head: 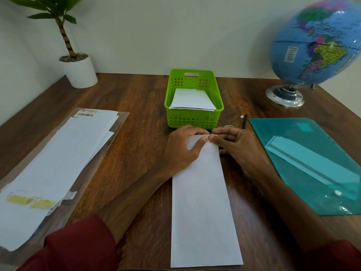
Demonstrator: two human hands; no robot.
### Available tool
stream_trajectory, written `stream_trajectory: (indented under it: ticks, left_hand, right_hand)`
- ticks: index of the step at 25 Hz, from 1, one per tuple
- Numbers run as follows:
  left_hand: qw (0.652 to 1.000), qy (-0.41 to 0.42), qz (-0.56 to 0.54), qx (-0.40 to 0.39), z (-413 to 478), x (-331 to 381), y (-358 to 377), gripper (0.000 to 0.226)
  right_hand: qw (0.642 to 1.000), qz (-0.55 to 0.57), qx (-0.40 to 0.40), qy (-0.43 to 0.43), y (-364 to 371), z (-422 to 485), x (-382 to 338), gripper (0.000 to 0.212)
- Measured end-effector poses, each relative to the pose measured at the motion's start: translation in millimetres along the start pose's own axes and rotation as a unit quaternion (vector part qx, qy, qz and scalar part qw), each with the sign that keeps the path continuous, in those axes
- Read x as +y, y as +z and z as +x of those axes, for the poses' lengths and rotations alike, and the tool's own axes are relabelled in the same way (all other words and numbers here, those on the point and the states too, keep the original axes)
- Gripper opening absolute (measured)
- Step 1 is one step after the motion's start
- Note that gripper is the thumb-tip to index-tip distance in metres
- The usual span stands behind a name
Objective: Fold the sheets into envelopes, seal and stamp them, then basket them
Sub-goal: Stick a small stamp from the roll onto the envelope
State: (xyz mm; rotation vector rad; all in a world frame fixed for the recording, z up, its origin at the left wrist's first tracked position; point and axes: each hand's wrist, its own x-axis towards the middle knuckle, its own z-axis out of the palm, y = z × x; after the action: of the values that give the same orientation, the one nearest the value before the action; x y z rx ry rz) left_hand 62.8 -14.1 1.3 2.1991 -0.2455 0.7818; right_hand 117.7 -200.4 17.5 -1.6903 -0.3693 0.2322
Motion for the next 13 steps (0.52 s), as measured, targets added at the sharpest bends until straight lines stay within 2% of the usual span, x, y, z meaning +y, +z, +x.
stream_trajectory:
  ticks: [8,13]
  left_hand:
    - [0.999,-0.029,-0.009,0.019,1.1,0.1,-1.6,0.013]
    - [0.991,-0.128,-0.049,0.003,3.8,-3.3,-4.2,0.015]
  right_hand:
    - [1.000,0.007,-0.014,-0.003,3.4,-2.1,-1.2,0.029]
    - [0.999,-0.032,-0.010,-0.018,6.9,-1.5,-0.9,0.026]
